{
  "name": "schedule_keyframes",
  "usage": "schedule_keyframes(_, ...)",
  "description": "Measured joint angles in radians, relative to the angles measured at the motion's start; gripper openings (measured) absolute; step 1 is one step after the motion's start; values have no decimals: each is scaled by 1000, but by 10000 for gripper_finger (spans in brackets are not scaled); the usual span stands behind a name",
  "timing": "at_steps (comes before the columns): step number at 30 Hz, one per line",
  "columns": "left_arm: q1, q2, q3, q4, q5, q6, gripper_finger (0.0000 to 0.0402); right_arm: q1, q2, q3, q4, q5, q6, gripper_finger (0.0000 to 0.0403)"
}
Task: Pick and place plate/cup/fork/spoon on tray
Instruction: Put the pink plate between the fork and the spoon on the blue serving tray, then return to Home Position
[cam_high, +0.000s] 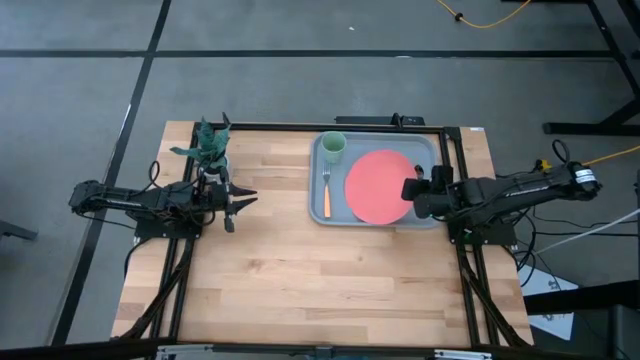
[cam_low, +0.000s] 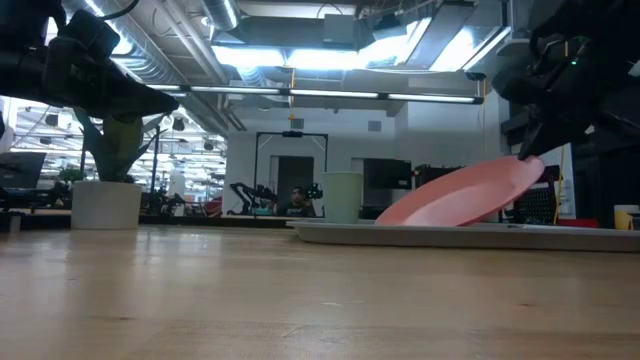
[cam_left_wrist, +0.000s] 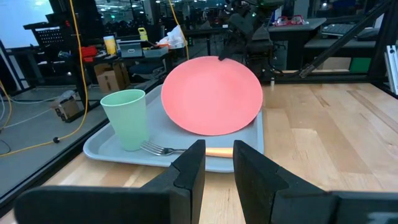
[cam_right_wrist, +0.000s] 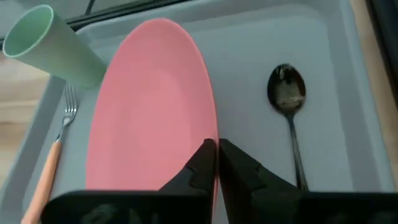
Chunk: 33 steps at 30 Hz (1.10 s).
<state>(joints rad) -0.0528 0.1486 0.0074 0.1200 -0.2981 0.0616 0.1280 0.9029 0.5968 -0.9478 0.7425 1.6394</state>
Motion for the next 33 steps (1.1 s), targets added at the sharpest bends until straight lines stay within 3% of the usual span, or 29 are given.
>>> schedule_keyframes(12, 0, 0, 0, 0, 0, 0, 76, 0, 65, 0, 4, 29, -66, 23)
schedule_keyframes(20, 0, 0, 0, 0, 0, 0, 76, -1, 108, 0, 8, 42, -72, 80)
schedule_keyframes(26, 0, 0, 0, 0, 0, 0, 76, -1, 110, 0, 29, 60, -77, 87)
schedule_keyframes(33, 0, 0, 0, 0, 0, 0, 76, 0, 115, 0, 221, -9, -337, 87)
